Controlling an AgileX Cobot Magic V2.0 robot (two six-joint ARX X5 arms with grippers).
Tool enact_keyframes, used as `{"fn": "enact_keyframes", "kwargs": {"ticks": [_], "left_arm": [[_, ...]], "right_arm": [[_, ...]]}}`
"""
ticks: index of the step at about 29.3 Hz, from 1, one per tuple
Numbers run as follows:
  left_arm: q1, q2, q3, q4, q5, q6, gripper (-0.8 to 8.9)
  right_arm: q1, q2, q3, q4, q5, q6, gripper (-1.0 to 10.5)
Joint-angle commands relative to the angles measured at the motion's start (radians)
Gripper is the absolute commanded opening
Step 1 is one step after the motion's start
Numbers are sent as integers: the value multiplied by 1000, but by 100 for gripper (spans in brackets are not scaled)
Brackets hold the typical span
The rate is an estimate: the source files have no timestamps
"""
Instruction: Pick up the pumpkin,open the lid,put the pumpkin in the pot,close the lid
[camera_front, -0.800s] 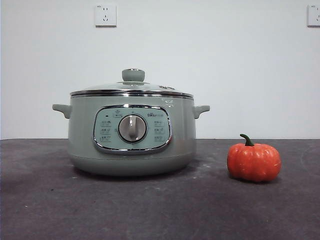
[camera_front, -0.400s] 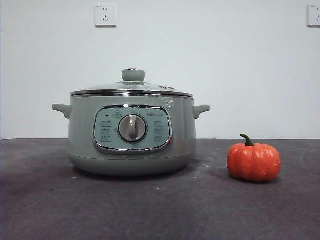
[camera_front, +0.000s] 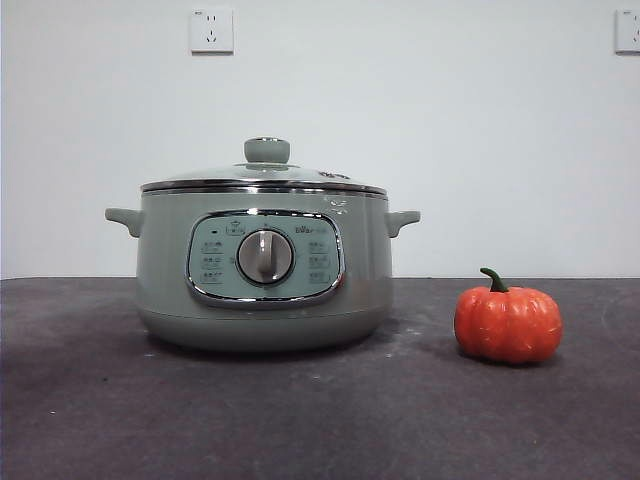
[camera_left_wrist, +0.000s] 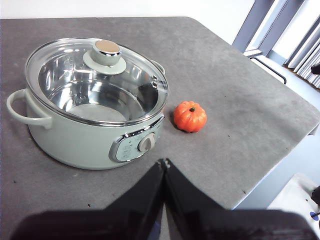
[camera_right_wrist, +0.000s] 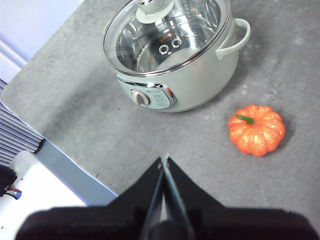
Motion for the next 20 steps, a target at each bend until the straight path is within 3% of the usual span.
{"fn": "enact_keyframes", "kwargs": {"ticks": [1,3,4,6,20], "left_arm": [[-3,0,0,0,-5,16,312],[-3,0,0,1,-7,14,655],[-3,0,0,0,-7,14,758],[-3,0,0,0,-7,14,781],[-3,0,0,0,-5,-5,780]], "right_arm": [[2,0,4,5,-2,-12,127],[2,0,4,6,-1,-7,382],[2,0,4,6,0,-3,539],[2,0,4,6,-1,3,730],[6,59,4,16,29,3,723]]}}
